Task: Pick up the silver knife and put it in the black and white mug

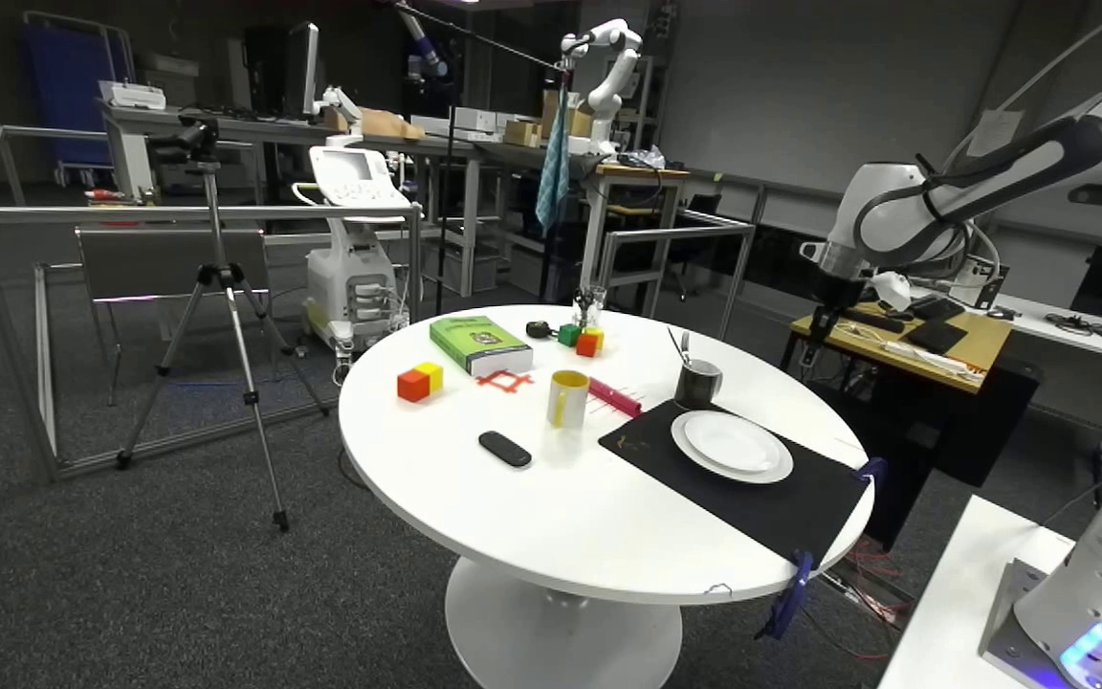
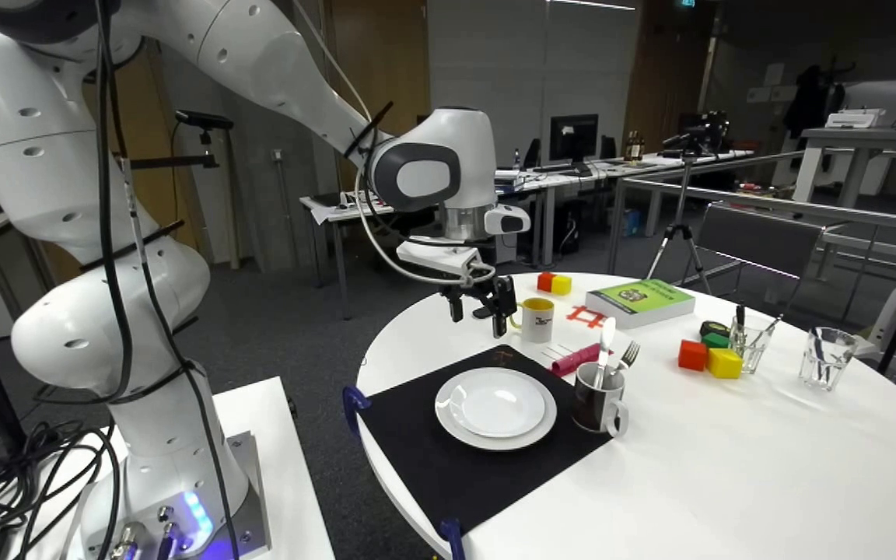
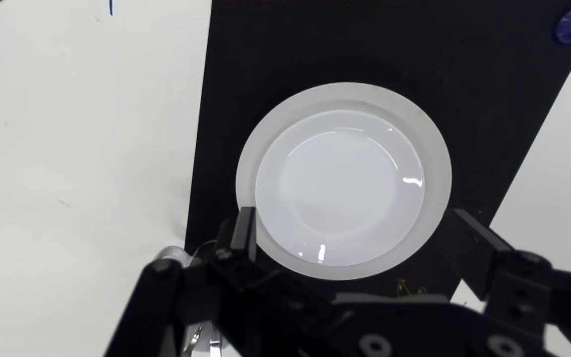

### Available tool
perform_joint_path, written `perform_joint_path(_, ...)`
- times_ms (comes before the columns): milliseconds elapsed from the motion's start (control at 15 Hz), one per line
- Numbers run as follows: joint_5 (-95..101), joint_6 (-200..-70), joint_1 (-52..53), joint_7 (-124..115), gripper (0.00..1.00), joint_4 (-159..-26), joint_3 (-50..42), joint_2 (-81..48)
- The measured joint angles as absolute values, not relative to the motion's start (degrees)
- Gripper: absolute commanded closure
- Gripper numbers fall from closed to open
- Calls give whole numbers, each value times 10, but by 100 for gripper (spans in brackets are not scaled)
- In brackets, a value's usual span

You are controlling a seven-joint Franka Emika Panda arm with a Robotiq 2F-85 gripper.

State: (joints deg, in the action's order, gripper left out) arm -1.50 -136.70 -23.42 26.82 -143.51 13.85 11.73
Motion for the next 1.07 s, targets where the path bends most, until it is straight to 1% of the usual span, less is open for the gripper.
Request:
perform_joint_path(133, -13, -1367, -217, 264, 0, -1437, 119, 117)
perform_joint_path(1067, -13, -1367, -216, 264, 0, -1438, 119, 116)
